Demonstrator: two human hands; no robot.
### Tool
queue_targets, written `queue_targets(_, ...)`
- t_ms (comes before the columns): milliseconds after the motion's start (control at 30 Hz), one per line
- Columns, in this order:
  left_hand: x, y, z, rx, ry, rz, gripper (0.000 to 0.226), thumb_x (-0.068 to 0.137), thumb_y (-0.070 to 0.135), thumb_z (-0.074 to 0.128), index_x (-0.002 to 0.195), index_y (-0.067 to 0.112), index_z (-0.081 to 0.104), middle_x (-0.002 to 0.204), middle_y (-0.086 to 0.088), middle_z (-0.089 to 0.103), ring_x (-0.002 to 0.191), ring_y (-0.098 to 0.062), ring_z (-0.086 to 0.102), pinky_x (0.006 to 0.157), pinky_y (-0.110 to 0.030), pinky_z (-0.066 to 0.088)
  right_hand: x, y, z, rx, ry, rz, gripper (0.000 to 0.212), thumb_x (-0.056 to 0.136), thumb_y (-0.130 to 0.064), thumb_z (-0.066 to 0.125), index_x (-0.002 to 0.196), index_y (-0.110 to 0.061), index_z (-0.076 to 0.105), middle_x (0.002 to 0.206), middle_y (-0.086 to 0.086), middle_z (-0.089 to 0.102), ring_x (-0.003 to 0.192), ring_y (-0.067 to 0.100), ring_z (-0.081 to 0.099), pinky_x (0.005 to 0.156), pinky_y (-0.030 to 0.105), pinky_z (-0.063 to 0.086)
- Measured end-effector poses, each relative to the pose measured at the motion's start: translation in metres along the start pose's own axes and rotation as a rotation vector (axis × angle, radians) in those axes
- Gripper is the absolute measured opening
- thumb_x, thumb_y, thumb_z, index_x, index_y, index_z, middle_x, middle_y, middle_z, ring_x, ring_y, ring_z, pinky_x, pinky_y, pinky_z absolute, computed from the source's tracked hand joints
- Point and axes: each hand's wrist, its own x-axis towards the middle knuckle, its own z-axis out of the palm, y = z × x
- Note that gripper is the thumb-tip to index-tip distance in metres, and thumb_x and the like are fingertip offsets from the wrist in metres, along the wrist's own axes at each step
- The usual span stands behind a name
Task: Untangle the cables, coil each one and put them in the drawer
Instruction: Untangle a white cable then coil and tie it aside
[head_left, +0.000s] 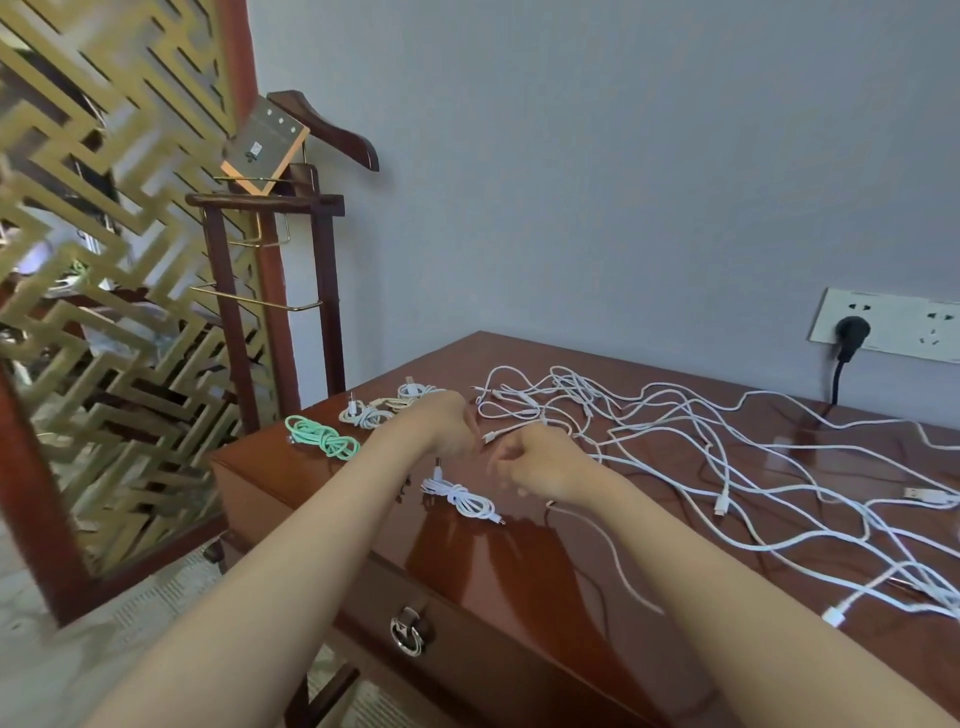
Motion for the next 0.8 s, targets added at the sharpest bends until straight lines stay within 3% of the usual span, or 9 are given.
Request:
queue_targets(133, -0.002, 0.021, 0.007, -0.044, -0.100, 0.056, 0.019, 0.081, 0.005, 0.056, 0.090, 0.011, 0.073, 0.073, -0.001, 0.064, 0.063, -0.010, 0.061, 0.059, -0.019, 0.049, -0.005, 0.019, -0.007, -0.092, 0.102, 0.043, 0.018, 0.084, -0.010, 0.053, 0.088, -0.011, 0.071, 0.096, 0.006, 0.069, 0.092, 0.018, 0.060, 0.078, 0.022, 0.042)
queue_targets(233, -0.004, 0.035, 0.026, -0.096, -0.292, 0.031, 0.010, 0.084, 0.004, 0.062, 0.091, 0.006, 0.069, 0.059, 0.000, 0.063, 0.043, -0.001, 0.056, 0.050, -0.012, 0.049, -0.014, 0.043, -0.002, -0.101, 0.165, 0.083, 0.025, 0.081, 0.001, 0.050, 0.093, -0.009, 0.070, 0.101, 0.008, 0.069, 0.096, 0.018, 0.059, 0.070, 0.012, 0.036)
queue_targets(367, -0.001, 0.047, 0.045, -0.120, -0.353, 0.055, 0.025, 0.086, 0.006, 0.063, 0.110, -0.002, 0.064, 0.099, -0.016, 0.068, 0.062, -0.010, 0.058, 0.064, -0.017, 0.053, -0.025, 0.061, -0.010, -0.016, 0.198, 0.084, 0.033, 0.074, 0.010, 0.045, 0.087, -0.011, 0.067, 0.096, 0.010, 0.069, 0.082, 0.014, 0.056, 0.065, 0.012, 0.039)
queue_targets(467, 0.005, 0.053, 0.047, -0.148, -0.328, 0.054, 0.025, 0.089, 0.001, 0.057, 0.113, -0.002, 0.062, 0.095, -0.014, 0.067, 0.059, -0.009, 0.057, 0.056, -0.014, 0.051, -0.031, 0.064, -0.020, -0.149, 0.102, 0.025, 0.030, 0.073, 0.008, 0.049, 0.092, -0.005, 0.069, 0.087, 0.007, 0.066, 0.080, 0.013, 0.052, 0.061, 0.011, 0.037)
queue_targets(567, 0.007, 0.058, 0.048, -0.151, -0.292, 0.052, 0.021, 0.090, 0.000, 0.053, 0.109, 0.002, 0.063, 0.103, -0.018, 0.068, 0.058, -0.010, 0.058, 0.064, -0.018, 0.053, -0.036, 0.067, -0.026, -0.233, 0.079, -0.003, 0.029, 0.074, 0.007, 0.048, 0.088, -0.005, 0.071, 0.070, -0.003, 0.054, 0.074, 0.013, 0.049, 0.057, 0.007, 0.035)
queue_targets(667, 0.006, 0.064, 0.049, -0.199, -0.220, 0.078, 0.015, 0.092, 0.001, 0.047, 0.097, 0.008, 0.059, 0.081, -0.010, 0.064, 0.062, -0.013, 0.059, 0.062, -0.020, 0.054, -0.040, 0.076, -0.028, -0.279, 0.181, -0.035, 0.026, 0.075, -0.002, 0.046, 0.079, -0.009, 0.070, 0.075, -0.002, 0.052, 0.084, 0.020, 0.055, 0.071, 0.018, 0.039)
queue_targets(733, 0.011, 0.068, 0.050, -0.189, -0.065, 0.136, 0.014, 0.091, 0.003, 0.044, 0.093, 0.009, 0.057, 0.077, -0.011, 0.061, 0.076, -0.024, 0.064, 0.074, -0.030, 0.055, -0.043, 0.080, -0.032, -0.286, 0.274, -0.056, 0.021, 0.074, -0.013, 0.047, 0.076, -0.010, 0.067, 0.076, -0.001, 0.054, 0.084, 0.021, 0.054, 0.074, 0.023, 0.039)
queue_targets(800, 0.016, 0.072, 0.050, -0.193, 0.105, 0.145, 0.012, 0.092, 0.007, 0.046, 0.102, 0.010, 0.053, 0.095, -0.015, 0.061, 0.100, -0.030, 0.060, 0.076, -0.027, 0.045, -0.048, 0.082, -0.040, -0.259, 0.345, -0.080, 0.015, 0.075, -0.009, 0.051, 0.078, -0.011, 0.065, 0.075, -0.003, 0.055, 0.078, 0.017, 0.050, 0.071, 0.020, 0.038)
